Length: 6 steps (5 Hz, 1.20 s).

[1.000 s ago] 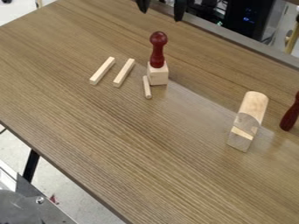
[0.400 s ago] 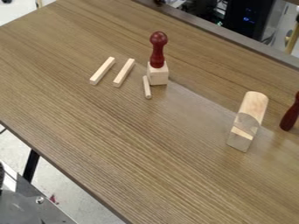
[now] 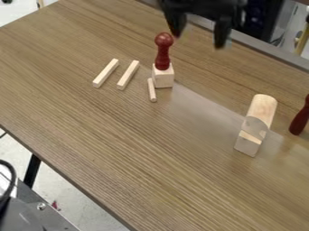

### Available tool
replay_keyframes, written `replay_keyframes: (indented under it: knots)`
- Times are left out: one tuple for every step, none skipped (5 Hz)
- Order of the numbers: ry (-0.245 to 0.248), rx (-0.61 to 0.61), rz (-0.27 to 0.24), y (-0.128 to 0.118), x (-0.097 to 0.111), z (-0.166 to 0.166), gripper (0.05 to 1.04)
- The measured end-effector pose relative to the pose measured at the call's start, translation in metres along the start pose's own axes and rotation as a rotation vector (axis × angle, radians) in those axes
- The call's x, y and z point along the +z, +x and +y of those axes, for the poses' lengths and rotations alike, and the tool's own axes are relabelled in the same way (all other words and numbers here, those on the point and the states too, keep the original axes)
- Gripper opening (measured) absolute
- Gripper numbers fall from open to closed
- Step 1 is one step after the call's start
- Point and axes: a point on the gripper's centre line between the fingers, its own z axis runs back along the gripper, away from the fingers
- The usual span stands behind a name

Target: Moved the wavy block next to the pile of block at the center of the table

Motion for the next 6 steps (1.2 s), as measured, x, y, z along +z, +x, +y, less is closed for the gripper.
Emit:
replay_keyframes:
  knots:
    - [0.023, 0.024, 0.006, -0.011, 0.003, -0.025, 0.997]
    - [0.056, 0.041, 0.046, -0.013, -0.006, -0.045, 0.997]
    - [0.069, 0.057, 0.083, -0.013, -0.019, -0.057, 0.997]
    - [0.037, 0.048, 0.123, -0.015, -0.027, -0.066, 0.997]
    - [0.005, -0.004, 0.143, -0.015, -0.033, -0.073, 0.997]
    - [-0.005, -0.025, 0.153, -0.016, -0.04, -0.079, 0.997]
